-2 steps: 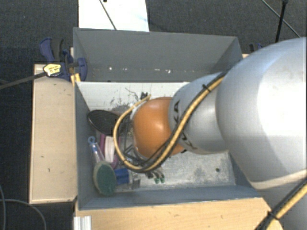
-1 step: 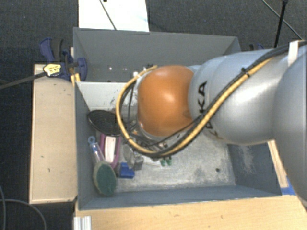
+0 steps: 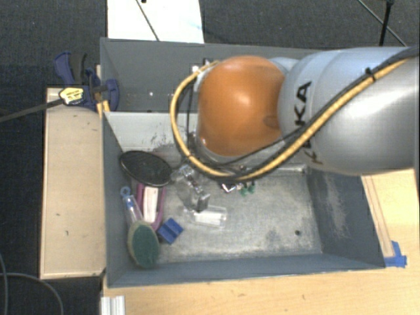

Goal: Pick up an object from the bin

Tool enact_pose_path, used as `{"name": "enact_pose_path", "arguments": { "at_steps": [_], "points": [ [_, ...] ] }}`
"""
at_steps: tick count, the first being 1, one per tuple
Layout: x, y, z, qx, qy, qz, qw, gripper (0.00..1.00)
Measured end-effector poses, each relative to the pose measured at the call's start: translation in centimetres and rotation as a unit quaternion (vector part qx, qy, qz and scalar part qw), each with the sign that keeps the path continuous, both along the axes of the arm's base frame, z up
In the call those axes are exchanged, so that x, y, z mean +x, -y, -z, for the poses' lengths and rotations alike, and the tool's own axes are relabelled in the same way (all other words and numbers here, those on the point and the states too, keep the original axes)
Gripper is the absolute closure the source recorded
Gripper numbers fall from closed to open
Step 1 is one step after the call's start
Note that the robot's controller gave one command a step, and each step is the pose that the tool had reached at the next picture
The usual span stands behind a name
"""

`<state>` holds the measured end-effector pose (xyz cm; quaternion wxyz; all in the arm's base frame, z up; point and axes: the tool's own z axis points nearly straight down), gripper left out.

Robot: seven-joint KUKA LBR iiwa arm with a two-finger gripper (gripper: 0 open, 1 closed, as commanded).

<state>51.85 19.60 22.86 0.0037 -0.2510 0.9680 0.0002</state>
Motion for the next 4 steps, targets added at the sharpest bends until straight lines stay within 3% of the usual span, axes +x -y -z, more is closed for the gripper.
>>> {"name": "enact_pose_path", "arguments": {
  "at_steps": [1,2,3,4],
  "points": [
    [-4.3,-1.7,7.4,-0.001,-0.0061,-0.057,0.9983,1.0],
    [-4.0,-1.6,7.1,0.0,-0.0025,-0.055,0.9985,0.0],
    [0.5,2.1,15.9,-0.002,-0.0027,-0.212,0.9773,0.0],
    [-1.6,-0.5,15.7,-0.003,-0.0006,-0.346,0.9382,0.0]
  ]
}}
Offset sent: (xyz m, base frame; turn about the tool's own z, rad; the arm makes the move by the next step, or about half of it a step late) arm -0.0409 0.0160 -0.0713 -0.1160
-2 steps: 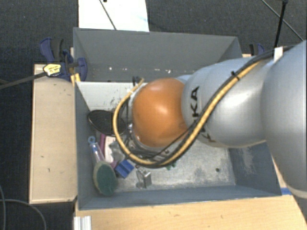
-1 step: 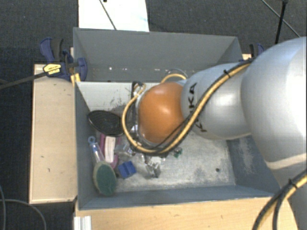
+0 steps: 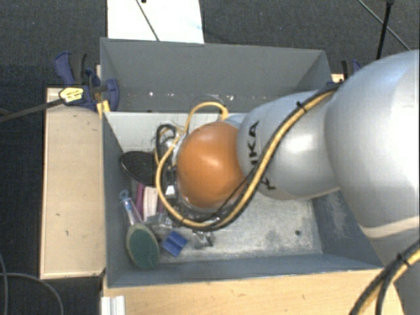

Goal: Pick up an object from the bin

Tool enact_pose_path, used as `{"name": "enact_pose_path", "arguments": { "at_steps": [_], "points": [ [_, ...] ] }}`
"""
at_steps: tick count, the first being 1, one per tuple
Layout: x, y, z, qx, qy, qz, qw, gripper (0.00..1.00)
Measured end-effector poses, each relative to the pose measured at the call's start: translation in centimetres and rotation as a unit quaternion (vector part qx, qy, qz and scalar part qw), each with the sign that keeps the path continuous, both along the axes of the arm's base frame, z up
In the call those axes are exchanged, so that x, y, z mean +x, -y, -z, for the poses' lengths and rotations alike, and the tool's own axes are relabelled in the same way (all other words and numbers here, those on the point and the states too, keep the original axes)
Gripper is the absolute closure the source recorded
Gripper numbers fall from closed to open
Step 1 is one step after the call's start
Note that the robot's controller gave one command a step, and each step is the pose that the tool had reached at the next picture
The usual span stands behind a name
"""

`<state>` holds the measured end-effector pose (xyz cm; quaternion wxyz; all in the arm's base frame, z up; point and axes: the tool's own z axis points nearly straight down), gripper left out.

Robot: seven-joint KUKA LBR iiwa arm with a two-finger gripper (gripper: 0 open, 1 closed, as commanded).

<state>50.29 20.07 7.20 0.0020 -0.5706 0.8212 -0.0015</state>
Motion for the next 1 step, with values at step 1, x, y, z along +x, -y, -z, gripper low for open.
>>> {"name": "enact_pose_path", "arguments": {
  "at_steps": [1],
  "points": [
    [-0.18,-0.26,0.1,0.001,-0.0018,-0.001,1.0,1.0]
  ]
}}
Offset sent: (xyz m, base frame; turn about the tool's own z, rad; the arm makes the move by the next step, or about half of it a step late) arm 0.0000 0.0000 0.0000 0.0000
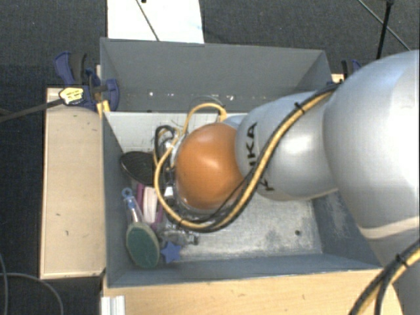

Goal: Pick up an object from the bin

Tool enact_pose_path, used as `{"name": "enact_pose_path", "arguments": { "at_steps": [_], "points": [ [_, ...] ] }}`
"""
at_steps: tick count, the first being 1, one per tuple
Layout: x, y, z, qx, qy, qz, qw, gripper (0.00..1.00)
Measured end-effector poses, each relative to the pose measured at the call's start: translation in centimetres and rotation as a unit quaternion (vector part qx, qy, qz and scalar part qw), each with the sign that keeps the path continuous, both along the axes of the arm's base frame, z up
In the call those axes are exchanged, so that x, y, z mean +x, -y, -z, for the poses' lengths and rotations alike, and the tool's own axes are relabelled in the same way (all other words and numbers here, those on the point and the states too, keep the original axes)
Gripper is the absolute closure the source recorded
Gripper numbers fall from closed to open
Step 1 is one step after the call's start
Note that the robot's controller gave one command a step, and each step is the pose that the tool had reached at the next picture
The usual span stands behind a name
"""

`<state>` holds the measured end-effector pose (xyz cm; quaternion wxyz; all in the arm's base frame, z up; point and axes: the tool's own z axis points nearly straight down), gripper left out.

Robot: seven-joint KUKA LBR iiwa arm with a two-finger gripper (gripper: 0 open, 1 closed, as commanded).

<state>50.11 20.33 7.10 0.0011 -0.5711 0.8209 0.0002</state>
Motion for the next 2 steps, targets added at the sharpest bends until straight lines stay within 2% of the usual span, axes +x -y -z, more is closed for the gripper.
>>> {"name": "enact_pose_path", "arguments": {
  "at_steps": [1,2],
  "points": [
    [-0.05,0.47,0.11,-0.005,-0.0028,0.002,1.0,0.0],
    [-0.97,0.46,-0.21,-0.005,0.0055,-0.167,0.986,0.0]
  ]
}}
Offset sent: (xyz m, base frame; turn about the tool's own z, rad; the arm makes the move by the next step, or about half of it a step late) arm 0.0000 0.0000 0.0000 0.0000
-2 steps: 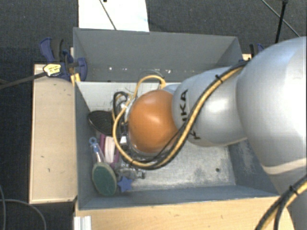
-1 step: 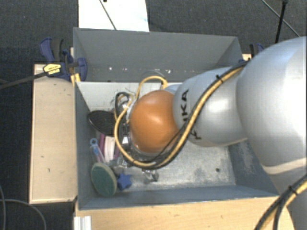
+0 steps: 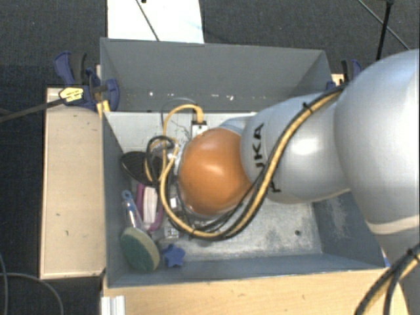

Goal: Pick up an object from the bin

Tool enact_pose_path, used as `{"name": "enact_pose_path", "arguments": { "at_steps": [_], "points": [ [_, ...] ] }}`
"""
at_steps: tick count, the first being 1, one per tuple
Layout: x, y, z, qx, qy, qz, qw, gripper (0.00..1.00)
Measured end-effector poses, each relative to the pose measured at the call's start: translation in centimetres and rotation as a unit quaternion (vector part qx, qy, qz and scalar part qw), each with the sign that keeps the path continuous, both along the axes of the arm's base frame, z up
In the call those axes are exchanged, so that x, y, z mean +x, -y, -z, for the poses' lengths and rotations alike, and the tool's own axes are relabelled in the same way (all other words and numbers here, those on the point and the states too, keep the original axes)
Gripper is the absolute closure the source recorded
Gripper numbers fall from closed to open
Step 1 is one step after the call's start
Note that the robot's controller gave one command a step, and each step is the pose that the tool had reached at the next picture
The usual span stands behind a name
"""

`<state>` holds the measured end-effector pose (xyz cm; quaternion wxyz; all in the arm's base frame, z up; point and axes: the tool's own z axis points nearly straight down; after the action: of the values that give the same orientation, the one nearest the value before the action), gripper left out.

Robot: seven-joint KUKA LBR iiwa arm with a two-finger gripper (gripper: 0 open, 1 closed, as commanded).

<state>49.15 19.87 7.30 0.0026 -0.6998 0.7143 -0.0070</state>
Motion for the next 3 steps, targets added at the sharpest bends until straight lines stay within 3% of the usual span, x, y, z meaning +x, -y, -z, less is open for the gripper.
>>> {"name": "enact_pose_path", "arguments": {
  "at_steps": [1,2,3],
  "points": [
    [-1.1,-1.9,-2.3,0.002,-0.0041,-0.014,0.9999,0.0],
    [-1.2,-2.1,-2.1,0.003,-0.0062,-0.013,0.9999,1.0],
    [-0.6,-2.8,-10.8,0.006,-0.0024,0.029,0.9996,1.0]
  ]
}}
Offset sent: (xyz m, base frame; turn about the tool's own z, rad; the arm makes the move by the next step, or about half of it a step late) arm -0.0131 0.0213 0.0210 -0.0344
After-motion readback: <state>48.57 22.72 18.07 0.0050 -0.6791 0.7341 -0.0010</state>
